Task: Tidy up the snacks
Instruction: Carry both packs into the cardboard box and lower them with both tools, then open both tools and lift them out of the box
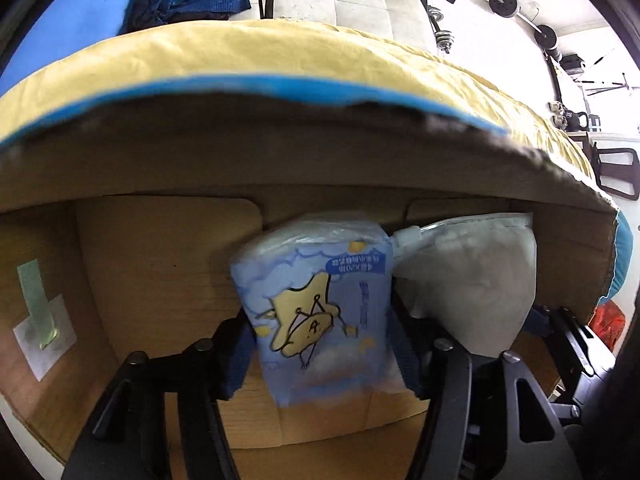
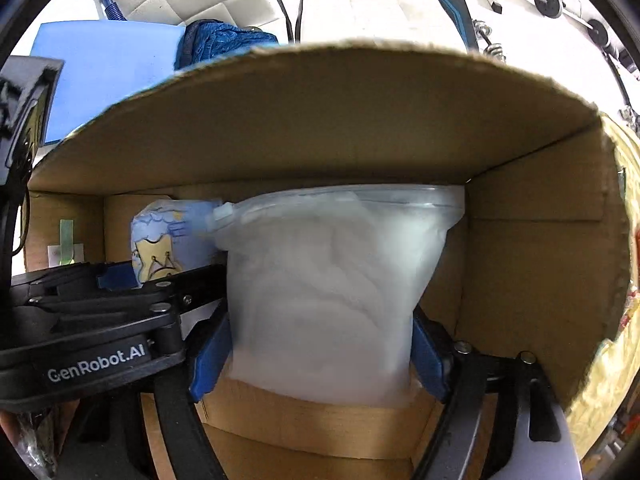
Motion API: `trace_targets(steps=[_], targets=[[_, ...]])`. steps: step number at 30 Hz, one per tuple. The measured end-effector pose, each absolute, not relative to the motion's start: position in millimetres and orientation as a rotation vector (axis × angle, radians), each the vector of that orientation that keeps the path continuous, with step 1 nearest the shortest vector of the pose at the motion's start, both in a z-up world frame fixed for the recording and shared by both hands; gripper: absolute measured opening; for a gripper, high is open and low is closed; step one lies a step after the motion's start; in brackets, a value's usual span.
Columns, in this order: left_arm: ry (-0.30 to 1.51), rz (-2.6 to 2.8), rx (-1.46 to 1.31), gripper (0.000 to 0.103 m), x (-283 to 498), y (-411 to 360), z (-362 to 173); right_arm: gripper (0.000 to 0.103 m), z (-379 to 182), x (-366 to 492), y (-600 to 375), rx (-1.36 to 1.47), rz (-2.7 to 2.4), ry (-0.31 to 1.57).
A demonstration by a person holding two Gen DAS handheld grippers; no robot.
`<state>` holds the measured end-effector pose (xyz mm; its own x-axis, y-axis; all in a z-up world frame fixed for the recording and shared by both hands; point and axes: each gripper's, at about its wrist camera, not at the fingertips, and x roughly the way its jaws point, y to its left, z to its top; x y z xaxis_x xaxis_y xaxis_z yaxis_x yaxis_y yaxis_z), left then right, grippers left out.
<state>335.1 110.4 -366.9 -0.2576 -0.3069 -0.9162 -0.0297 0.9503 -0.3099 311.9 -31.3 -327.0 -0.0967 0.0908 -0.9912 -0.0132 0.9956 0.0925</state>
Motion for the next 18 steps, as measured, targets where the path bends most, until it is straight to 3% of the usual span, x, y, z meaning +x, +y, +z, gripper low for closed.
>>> trace_targets(steps=[10,14,16,18], targets=[[1.733,-0.248,-0.247,0.062,314.6,125.9,-306.8,0.089,-287.1,294.5,-31.1,0.021,0.069,1.624],[1.663,-0.223,-0.258,0.070,296.5,138.9,-271.5,0.089,-268.4,277.4,-30.7,0.004,0.065,1.600],[1.623,-0.203,-0.258,0.080,283.7,143.8,-253.8,0.090,-259.3,267.5,-32.1,0.008,0.068,1.585],[1.594,-0.166,-0.237,0.085,272.9,141.6,-240.3,0.099,-252.4,257.7,-32.6,0.010,0.079,1.576]])
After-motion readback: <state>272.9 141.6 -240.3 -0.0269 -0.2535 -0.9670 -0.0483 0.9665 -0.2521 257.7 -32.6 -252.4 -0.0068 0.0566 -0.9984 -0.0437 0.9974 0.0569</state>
